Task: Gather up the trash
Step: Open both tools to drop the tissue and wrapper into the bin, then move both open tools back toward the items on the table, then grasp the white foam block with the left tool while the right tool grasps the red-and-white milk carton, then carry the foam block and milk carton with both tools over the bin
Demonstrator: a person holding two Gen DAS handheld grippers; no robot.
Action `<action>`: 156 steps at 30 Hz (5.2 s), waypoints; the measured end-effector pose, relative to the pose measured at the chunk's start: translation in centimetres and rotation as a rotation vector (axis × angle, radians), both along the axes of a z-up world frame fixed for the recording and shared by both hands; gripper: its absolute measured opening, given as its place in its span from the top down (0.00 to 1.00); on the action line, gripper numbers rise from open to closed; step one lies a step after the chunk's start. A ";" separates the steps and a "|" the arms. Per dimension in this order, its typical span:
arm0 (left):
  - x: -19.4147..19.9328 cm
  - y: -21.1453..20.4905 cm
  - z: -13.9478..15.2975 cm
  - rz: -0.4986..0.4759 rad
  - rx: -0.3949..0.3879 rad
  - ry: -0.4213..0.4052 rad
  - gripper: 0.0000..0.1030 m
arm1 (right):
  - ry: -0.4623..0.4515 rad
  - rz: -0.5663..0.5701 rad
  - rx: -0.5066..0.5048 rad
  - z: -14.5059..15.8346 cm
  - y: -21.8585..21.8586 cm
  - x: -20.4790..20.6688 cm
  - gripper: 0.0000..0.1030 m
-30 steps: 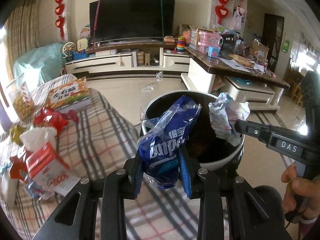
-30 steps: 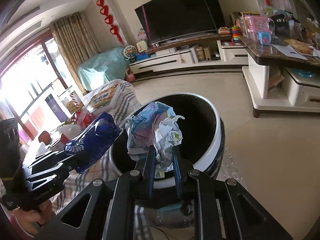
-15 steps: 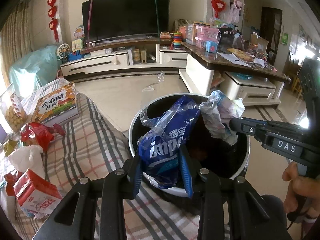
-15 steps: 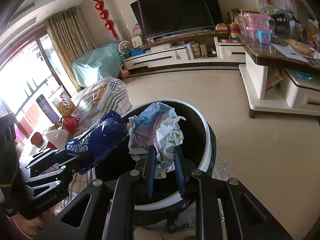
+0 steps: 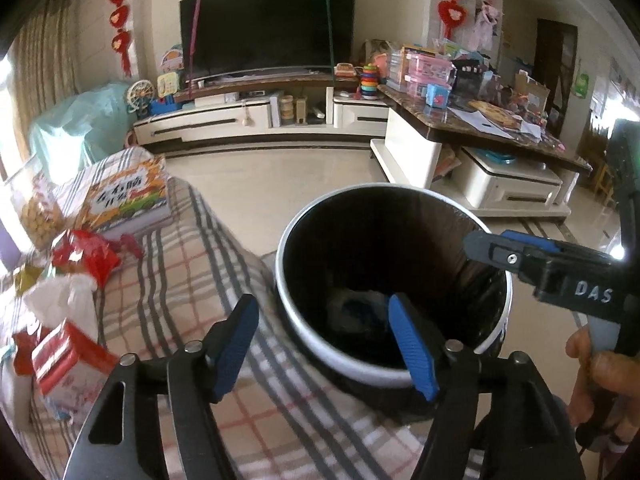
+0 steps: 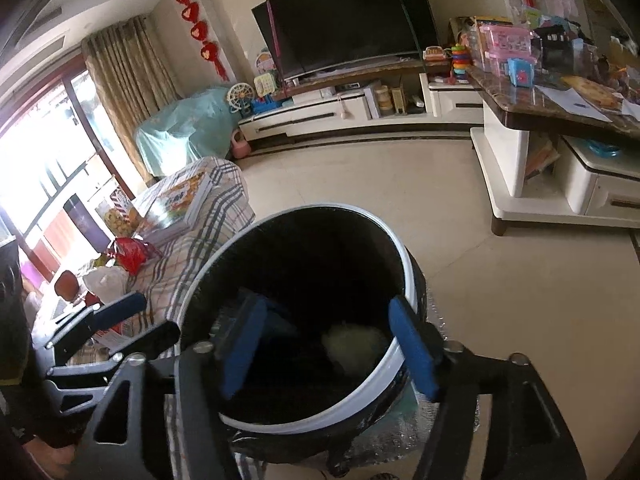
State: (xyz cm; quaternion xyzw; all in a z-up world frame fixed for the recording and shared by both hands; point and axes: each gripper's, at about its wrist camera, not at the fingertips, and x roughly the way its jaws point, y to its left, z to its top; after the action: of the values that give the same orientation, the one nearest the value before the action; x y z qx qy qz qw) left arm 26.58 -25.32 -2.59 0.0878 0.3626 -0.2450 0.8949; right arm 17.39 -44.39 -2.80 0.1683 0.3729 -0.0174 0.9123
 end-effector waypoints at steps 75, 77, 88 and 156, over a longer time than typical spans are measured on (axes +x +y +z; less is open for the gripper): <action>-0.9 28.9 -1.4 0.500 0.048 0.011 0.52 | -0.022 0.447 0.021 -3.7 25.3 6.2 0.53; -1.4 28.7 -1.4 0.503 0.042 0.010 0.53 | -0.031 0.445 0.030 -3.4 24.8 5.6 0.53; -7.0 26.9 0.3 0.456 -0.073 0.014 0.54 | -0.056 0.406 0.050 -1.8 21.6 2.7 0.53; -0.8 0.9 1.7 -0.013 -0.048 -0.028 0.52 | 0.008 0.113 0.056 -0.6 1.2 0.5 0.53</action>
State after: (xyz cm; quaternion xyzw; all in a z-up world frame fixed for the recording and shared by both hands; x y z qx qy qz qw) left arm 25.81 -24.44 -0.89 0.0723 0.3434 -0.2580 0.9002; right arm 17.88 -43.21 -3.43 0.1721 0.3856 0.0439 0.9054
